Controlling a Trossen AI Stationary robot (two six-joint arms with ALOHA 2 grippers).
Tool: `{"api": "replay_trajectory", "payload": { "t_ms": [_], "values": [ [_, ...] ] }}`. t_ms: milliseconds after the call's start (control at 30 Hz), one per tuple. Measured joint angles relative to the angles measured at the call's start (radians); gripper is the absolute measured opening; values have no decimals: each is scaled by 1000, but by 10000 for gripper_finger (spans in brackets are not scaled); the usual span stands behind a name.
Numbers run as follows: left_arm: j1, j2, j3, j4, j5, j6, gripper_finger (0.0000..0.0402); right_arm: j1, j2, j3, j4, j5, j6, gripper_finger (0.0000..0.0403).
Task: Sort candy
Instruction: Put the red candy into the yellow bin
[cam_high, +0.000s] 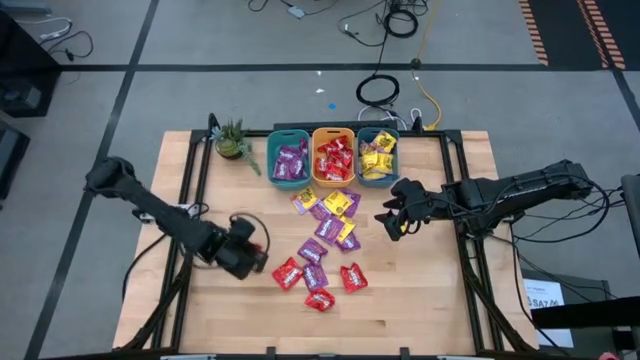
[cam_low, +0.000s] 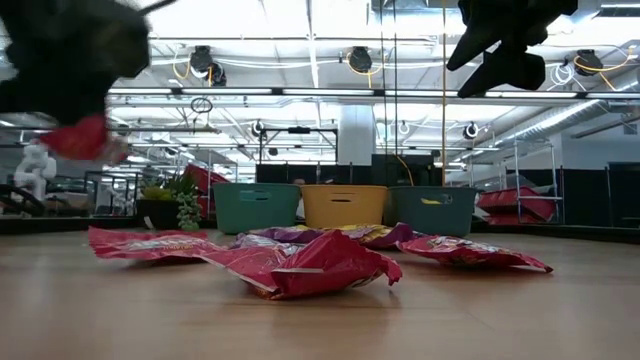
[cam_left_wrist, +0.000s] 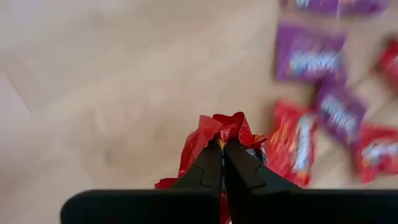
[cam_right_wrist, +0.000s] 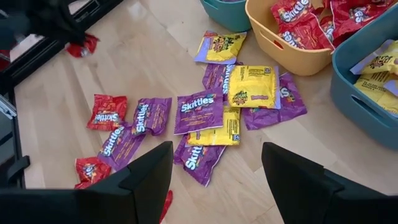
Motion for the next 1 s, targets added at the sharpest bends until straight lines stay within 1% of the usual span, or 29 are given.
{"api": "replay_trajectory", "payload": {
  "t_ms": [100,200,300,367,467,567,667,733,800,933,1000],
  "values": [
    [108,-58,16,-6,-25,126,3,0,0,0,0,27,2,238],
    [252,-90,46,41,-12,345,2,0,0,0,0,32,22,238],
    [425,-83,76,161,87,628,2,0,0,0,0,54,49,238],
    [545,-55,98,245,156,783,2,0,0,0,1,56,66,238],
    [722,21,156,338,269,973,1,0,0,0,0,57,94,238],
    [863,145,244,410,411,1102,1,0,0,0,-1,90,132,238],
    [947,290,375,442,484,1223,1,0,0,0,-1,105,171,238],
    [980,382,458,461,529,1278,10,0,0,0,-2,105,199,238],
    [1004,459,539,465,550,1293,27,0,0,0,-2,105,228,238],
    [1042,585,679,424,557,1366,74,0,0,0,-2,105,278,238],
    [1057,639,739,389,594,1381,97,0,0,0,-3,105,298,238]
  ]
}}
